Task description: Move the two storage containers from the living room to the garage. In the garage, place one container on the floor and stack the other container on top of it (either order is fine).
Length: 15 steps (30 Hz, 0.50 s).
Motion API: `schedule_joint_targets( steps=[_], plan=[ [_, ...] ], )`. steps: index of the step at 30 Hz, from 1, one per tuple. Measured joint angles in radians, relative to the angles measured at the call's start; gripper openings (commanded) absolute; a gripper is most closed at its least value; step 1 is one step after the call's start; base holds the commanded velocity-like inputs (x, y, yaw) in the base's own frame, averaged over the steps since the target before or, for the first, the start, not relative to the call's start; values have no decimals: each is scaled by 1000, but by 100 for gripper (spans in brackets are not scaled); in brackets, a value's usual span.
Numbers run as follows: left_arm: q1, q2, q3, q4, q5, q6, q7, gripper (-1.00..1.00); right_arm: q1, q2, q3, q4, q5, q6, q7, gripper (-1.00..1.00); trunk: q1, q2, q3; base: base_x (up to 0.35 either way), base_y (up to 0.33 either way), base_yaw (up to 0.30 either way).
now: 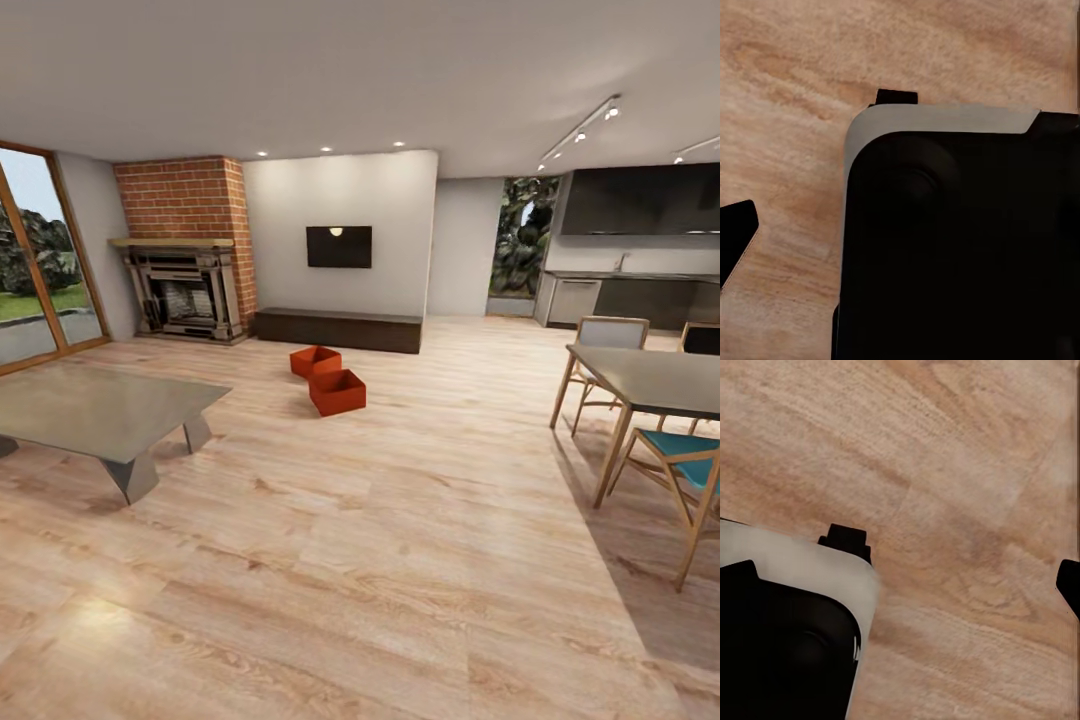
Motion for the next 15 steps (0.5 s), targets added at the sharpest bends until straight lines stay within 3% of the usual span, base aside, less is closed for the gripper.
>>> schedule_joint_targets(
  steps=[15],
  plan=[
    [0,0,-1,0,1,-1,0,100,0,-1,0,0,0,0,0,100,0,0,0,323,0,0]
  ],
)
